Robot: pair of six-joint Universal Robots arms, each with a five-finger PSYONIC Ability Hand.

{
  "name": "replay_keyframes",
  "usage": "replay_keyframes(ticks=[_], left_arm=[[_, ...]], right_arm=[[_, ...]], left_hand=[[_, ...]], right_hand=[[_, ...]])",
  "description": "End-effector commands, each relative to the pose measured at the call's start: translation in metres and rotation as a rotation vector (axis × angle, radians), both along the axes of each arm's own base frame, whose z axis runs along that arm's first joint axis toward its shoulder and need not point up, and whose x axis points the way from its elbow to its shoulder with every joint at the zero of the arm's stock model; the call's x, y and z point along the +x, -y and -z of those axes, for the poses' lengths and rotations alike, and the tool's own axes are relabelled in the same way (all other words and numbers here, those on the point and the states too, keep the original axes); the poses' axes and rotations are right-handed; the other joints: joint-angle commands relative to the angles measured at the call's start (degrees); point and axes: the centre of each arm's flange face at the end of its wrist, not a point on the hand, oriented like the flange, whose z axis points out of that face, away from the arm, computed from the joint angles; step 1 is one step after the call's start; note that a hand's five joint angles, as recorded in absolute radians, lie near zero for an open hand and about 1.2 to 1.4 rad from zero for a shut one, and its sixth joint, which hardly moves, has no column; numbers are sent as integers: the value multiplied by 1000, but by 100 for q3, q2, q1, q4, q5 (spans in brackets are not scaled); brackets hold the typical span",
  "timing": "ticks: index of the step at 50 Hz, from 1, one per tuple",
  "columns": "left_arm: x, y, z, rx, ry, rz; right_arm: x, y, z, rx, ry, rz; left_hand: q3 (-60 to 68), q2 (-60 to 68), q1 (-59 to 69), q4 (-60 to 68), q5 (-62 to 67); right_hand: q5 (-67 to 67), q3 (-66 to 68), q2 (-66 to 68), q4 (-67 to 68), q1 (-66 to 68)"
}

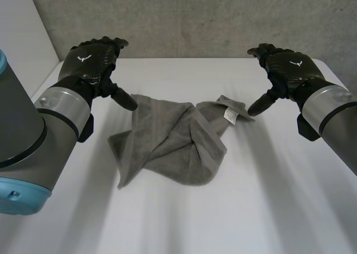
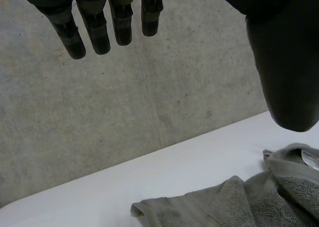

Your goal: Fold the towel.

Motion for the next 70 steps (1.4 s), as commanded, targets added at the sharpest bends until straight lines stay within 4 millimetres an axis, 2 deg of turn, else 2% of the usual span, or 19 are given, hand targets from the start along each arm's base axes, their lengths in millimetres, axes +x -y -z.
replay_keyframes(ticks=[1,6,10,16,20,27,29,32,35,38,51,52,54,55,57,59,63,65,70], left_arm=[[0,0,0,-1,0,-2],[1,0,1,2,1,-8],[1,0,2,4,4,-6],[0,2,5,12,12,-6],[0,5,17,40,32,-9],[-3,8,60,146,109,-4],[-4,9,82,182,193,6],[-5,9,93,195,246,18],[-5,11,113,215,332,32],[-2,22,139,232,384,24],[-6,35,173,284,402,67],[-6,35,173,284,402,67],[-8,38,177,288,405,68],[-8,38,177,288,405,68],[-8,40,172,277,401,63],[-8,40,168,270,398,61],[-9,40,156,245,386,59],[-4,39,123,190,353,45],[5,38,89,182,343,39]], right_arm=[[0,0,1,1,0,1],[-1,0,1,1,2,9],[-1,2,1,-9,2,13],[6,-1,-2,-22,4,-15],[25,-5,-5,-88,-42,-88],[62,-17,28,-204,-351,-246],[78,-29,51,-271,-524,-327],[90,-40,70,-309,-622,-400],[93,-42,79,-305,-641,-421],[101,-35,105,-304,-655,-437],[113,-19,149,-476,-783,-427],[113,-19,149,-476,-784,-427],[113,-16,153,-480,-799,-412],[113,-16,153,-480,-799,-412],[110,-10,149,-476,-801,-376],[108,-9,145,-468,-796,-361],[105,-13,136,-450,-778,-356],[96,-23,107,-397,-749,-370],[85,-37,90,-214,-706,-512]], left_hand=[[-286,-363,-532,-322,-325],[-286,-245,-415,-322,-303],[-286,-312,-482,-322,-325],[-286,-312,-482,-322,-325],[-286,-312,-482,-322,-325],[-286,-295,-465,-322,-325],[-286,-279,-448,-322,-325],[-286,-262,-431,-322,-320],[-286,-194,-364,-322,-253],[-286,89,-80,-322,31],[-286,1501,1331,-322,1443],[-286,1505,1335,-322,1446],[-286,3493,3323,-322,3434],[-286,3506,3336,-322,3448],[-286,6370,6201,-322,6312],[-286,6730,6560,-322,6672],[-286,6734,6564,-322,6675],[-286,6734,6564,-322,6675],[-286,6734,6564,-322,6675]], right_hand=[[-377,-254,-466,-383,-547],[-66,-254,830,-383,748],[-377,-254,-474,-383,-555],[-377,-254,-482,-383,-563],[-377,-254,-482,-383,-563],[-377,-254,-482,-383,-563],[-377,-254,-482,-383,-563],[-377,-254,-482,-383,-563],[-377,-254,-482,-383,-563],[-377,-254,-299,-383,-380],[-20,-254,876,-383,794],[-16,-254,880,-383,799],[2494,-254,3389,-383,3308],[2507,-254,3403,-383,3322],[5219,-254,6115,-383,6033],[6248,-254,7144,-383,7063],[6623,-254,7518,-383,7437],[6623,-254,7518,-383,7437],[6623,-254,7518,-383,7437]])
